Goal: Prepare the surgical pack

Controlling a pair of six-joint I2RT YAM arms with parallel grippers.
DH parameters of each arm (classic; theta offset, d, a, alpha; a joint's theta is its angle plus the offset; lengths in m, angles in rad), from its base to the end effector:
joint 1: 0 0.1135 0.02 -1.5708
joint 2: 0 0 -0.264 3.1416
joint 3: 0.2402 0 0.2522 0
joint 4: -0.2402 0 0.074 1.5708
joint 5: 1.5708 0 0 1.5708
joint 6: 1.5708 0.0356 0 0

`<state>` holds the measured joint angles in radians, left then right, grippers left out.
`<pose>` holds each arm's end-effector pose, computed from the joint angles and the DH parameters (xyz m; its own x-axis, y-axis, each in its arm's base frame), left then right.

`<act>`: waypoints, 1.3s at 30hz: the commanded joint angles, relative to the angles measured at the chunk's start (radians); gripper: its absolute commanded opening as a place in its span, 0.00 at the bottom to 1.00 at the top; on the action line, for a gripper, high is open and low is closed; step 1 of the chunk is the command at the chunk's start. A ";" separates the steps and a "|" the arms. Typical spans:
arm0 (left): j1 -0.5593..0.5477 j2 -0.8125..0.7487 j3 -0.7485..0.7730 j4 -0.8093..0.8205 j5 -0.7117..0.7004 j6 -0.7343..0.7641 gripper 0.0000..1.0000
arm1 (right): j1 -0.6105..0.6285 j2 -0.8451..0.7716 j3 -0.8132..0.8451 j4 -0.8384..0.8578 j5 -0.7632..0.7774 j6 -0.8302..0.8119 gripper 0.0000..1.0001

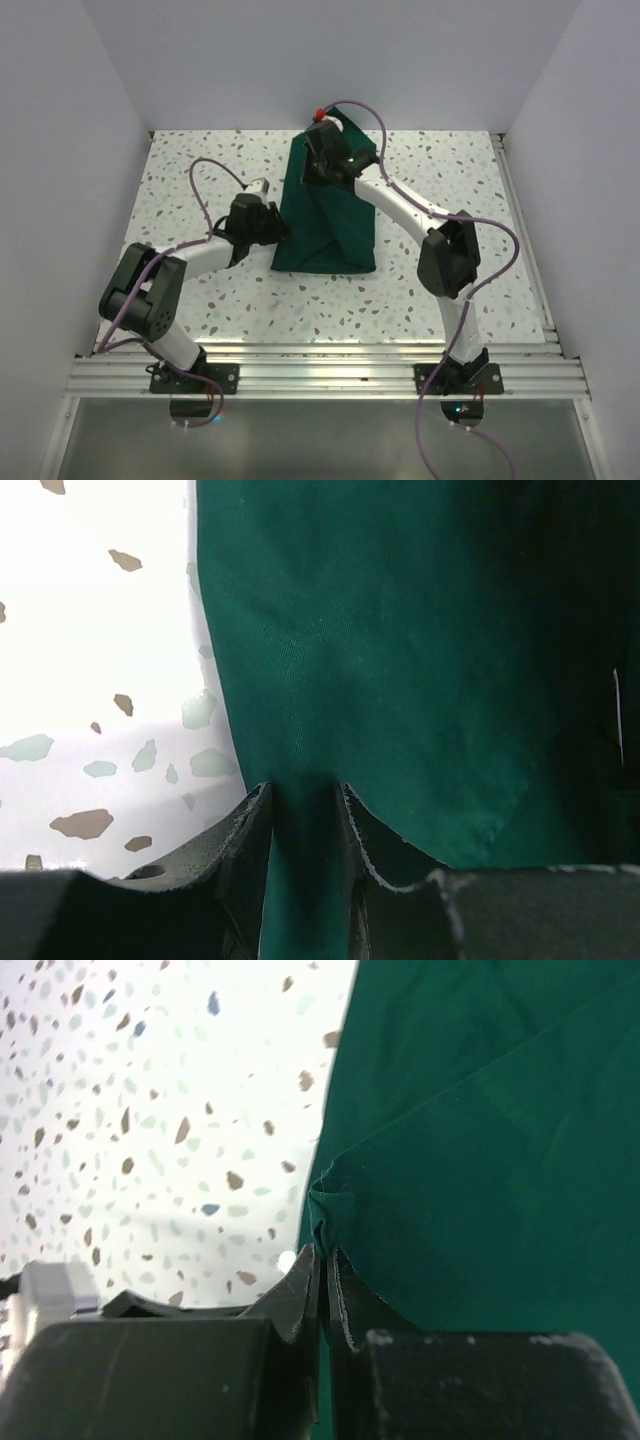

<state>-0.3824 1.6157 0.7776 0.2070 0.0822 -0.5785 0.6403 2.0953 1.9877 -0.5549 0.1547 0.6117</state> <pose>0.3039 -0.1254 0.1707 -0.6953 -0.3077 -0.6495 0.0636 0.8739 -0.4820 0.3948 0.2873 0.3082 -0.6868 0.1959 -0.6999 -0.1202 0.9191 0.3752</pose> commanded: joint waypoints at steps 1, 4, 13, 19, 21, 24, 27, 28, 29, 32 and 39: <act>-0.001 0.013 0.034 0.061 0.011 0.031 0.34 | 0.056 0.021 0.074 0.104 -0.058 0.020 0.00; -0.003 0.012 0.035 0.066 0.013 0.029 0.34 | 0.073 0.058 0.085 0.122 -0.092 0.043 0.00; -0.001 0.006 0.032 0.068 0.007 0.029 0.34 | 0.098 0.103 0.010 0.227 -0.179 0.111 0.00; -0.001 -0.086 -0.044 0.094 -0.022 -0.007 0.44 | 0.099 0.129 -0.010 0.247 -0.185 0.126 0.00; -0.001 -0.123 -0.078 0.088 -0.044 -0.015 0.49 | 0.099 0.140 -0.010 0.251 -0.193 0.128 0.00; -0.001 -0.177 -0.093 0.036 -0.070 -0.018 0.51 | 0.098 0.147 -0.016 0.262 -0.202 0.137 0.00; 0.000 -0.239 -0.115 0.000 -0.079 -0.033 0.52 | 0.099 0.166 -0.024 0.273 -0.219 0.143 0.00; 0.000 -0.250 -0.120 -0.007 -0.079 -0.037 0.52 | 0.099 0.169 -0.026 0.277 -0.224 0.149 0.00; 0.000 -0.264 -0.130 -0.018 -0.081 -0.038 0.52 | 0.099 0.173 -0.027 0.279 -0.228 0.149 0.02; 0.014 -0.299 -0.142 -0.049 -0.107 -0.040 0.53 | 0.101 0.192 -0.030 0.296 -0.257 0.160 0.06; 0.091 -0.382 -0.187 -0.070 -0.088 -0.049 0.53 | 0.110 0.204 -0.069 0.364 -0.316 0.184 0.34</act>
<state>-0.3218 1.2808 0.6079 0.1574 0.0048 -0.6136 0.7300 2.3089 1.9293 -0.2928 -0.0952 0.7696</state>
